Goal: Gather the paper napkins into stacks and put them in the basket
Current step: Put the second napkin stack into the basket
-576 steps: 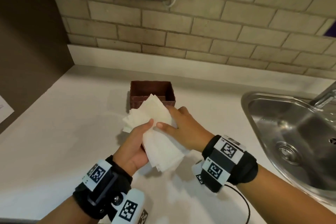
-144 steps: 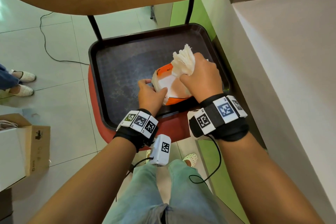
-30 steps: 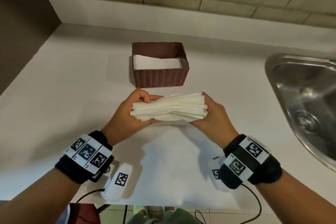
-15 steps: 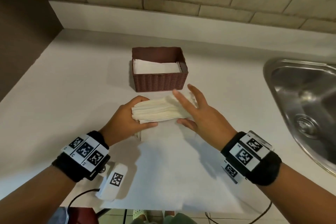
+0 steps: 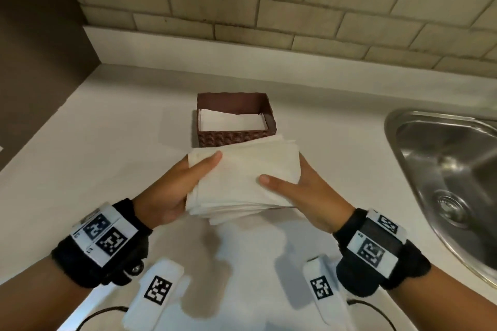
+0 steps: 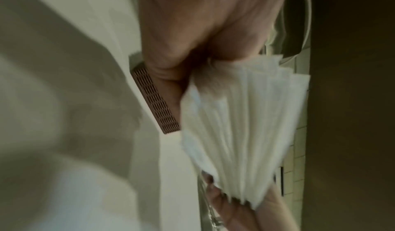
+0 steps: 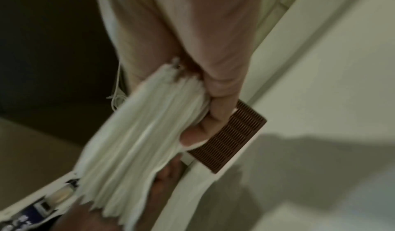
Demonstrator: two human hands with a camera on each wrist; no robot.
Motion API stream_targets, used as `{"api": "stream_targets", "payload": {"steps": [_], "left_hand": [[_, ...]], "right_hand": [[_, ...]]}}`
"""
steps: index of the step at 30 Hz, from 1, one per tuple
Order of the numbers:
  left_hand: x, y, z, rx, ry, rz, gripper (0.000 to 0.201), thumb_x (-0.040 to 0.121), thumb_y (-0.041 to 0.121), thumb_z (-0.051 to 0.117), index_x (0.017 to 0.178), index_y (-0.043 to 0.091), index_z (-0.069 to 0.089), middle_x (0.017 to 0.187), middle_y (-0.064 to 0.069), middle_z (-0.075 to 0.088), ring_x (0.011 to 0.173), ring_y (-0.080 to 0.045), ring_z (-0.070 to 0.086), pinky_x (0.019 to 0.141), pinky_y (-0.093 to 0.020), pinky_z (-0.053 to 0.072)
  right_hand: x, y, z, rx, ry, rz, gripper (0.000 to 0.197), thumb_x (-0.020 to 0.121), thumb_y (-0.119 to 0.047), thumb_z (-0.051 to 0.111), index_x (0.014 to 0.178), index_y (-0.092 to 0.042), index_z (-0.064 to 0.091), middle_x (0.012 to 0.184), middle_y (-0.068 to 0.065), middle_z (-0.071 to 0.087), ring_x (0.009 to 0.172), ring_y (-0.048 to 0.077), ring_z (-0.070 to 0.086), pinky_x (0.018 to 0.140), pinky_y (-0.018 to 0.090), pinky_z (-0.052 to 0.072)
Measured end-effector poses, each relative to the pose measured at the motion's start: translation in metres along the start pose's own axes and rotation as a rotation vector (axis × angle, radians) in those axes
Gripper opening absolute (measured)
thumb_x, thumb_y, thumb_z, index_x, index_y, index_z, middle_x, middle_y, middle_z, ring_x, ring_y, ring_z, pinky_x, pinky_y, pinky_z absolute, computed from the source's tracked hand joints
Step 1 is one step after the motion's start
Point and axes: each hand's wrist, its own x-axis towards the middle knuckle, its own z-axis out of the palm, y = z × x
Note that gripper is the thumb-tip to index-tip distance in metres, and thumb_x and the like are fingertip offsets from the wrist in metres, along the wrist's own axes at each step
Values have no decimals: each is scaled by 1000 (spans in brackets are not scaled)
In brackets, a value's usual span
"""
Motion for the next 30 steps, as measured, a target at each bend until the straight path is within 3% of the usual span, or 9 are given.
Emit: {"api": "stream_targets", "payload": {"steps": [2,6,11,13,15,18,22,27,30], "left_hand": [[0,5,2,-60,-16,-60,43,89,38,44,125,17,55,125,-4,64,115,-19,60,92,-29,52],[4,5,9,-101,63,-27,45,78,22,67,121,13,58,119,-9,68,107,-23,65,85,-29,56],[8,4,12,-78,134,59,43,73,9,68,115,14,63,112,-6,71,104,-23,66,80,-27,58],[10,2,13,-87,135,65,44,71,9,68,115,14,63,111,-6,72,103,-23,67,81,-29,58],[13,-1,10,-47,155,70,57,63,5,79,117,14,61,114,-8,70,107,-24,65,86,-33,57],[16,2,1,-55,120,57,67,58,8,80,121,15,57,121,-11,66,112,-28,62,91,-38,54],[15,13,3,-124,-41,-76,47,77,6,68,123,13,57,122,-10,66,111,-26,62,87,-32,56],[41,51,-7,82,182,14,63,74,15,75,128,12,42,119,-6,64,106,-23,63,76,-27,60],[63,74,-7,115,368,45,64,81,13,68,126,31,25,109,4,56,96,-16,60,72,-32,58]], "right_hand": [[4,4,4,33,57,38,74,68,-36,77,133,-25,41,128,-5,60,117,13,57,103,40,45],[11,5,16,10,197,52,67,75,-40,72,131,-23,40,123,-7,61,111,10,60,101,39,48],[20,-2,12,194,205,250,101,68,-52,73,146,-22,16,134,-1,54,114,19,58,97,42,48],[21,-7,12,191,136,289,85,73,-50,69,142,-17,33,127,-1,62,109,20,63,83,35,53],[21,-10,14,138,111,249,49,79,-41,67,123,-22,58,112,-1,71,99,18,68,73,32,57],[26,-12,7,167,141,256,38,79,-35,68,113,-18,63,107,3,73,97,20,68,80,36,57],[34,-20,3,328,67,299,31,83,-22,65,112,-12,64,108,8,73,101,25,67,88,38,53],[62,-49,-7,265,108,146,41,84,-23,64,123,-15,53,116,8,68,101,24,66,75,40,59],[91,-58,-9,236,271,52,57,84,-23,65,133,-16,37,122,9,61,100,24,64,78,42,57]]}}
